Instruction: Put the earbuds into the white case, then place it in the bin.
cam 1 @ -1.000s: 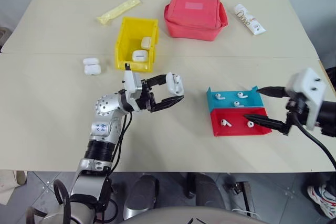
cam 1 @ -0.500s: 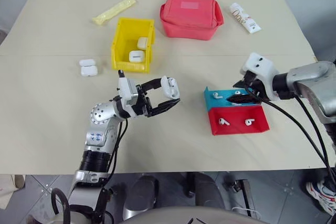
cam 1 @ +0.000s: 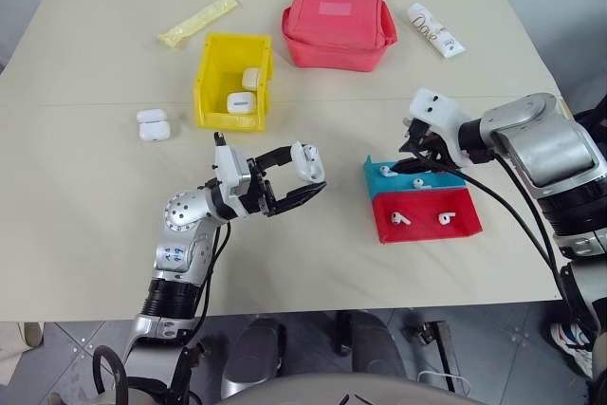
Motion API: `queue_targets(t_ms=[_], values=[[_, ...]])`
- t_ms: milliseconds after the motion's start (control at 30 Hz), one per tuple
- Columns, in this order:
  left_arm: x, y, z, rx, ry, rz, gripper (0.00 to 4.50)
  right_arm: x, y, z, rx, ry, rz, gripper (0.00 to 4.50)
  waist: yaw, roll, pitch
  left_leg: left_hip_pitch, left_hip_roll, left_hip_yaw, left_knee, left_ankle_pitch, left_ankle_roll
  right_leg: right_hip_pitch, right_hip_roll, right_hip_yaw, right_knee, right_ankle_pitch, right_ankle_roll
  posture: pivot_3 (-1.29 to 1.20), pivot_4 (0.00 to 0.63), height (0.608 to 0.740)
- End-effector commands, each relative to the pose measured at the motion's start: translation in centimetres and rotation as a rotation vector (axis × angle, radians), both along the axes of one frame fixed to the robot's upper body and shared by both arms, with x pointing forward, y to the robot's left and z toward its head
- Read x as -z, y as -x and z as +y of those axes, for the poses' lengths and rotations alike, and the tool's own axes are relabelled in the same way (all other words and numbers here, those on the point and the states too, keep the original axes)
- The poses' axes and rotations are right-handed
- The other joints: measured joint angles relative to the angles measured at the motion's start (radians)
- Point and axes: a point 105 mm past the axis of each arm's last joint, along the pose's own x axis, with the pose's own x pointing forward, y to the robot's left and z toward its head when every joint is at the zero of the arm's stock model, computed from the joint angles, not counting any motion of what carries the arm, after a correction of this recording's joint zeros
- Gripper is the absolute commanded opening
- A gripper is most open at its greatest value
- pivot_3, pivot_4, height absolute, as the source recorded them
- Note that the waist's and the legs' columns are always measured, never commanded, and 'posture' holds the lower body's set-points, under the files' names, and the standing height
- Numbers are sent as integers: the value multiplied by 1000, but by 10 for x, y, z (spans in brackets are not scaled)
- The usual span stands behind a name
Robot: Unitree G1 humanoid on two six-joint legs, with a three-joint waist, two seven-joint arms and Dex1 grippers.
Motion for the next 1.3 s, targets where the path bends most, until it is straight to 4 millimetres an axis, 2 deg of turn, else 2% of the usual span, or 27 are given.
queue_targets(t_ms=[33,467,767,1233,1300], values=[[-12,5,-3,12,8,-59,2816,-8,-1,7,-13,10,-3,2320,0,0,0,0,0,0,0,0,0,0,0,0,0,0,0,0,150,740],[-12,5,-4,6,12,-56,2816,7,-5,20,117,22,100,2320,0,1,0,0,0,0,0,0,0,-1,0,0,1,0,0,0,150,740],[-12,6,-3,0,12,-56,2816,15,-10,13,179,53,116,2320,-1,1,-1,0,-1,0,0,0,0,-1,0,0,2,0,0,0,150,740],[-13,5,-3,-5,11,-59,2816,20,-10,10,182,70,130,2320,0,1,-1,0,-1,1,0,0,0,-2,0,0,3,0,0,0,150,740],[-13,5,-2,-6,11,-59,2816,20,-10,10,179,67,133,1962,0,1,-1,0,-1,1,0,0,0,-2,0,0,3,0,0,0,150,740]])
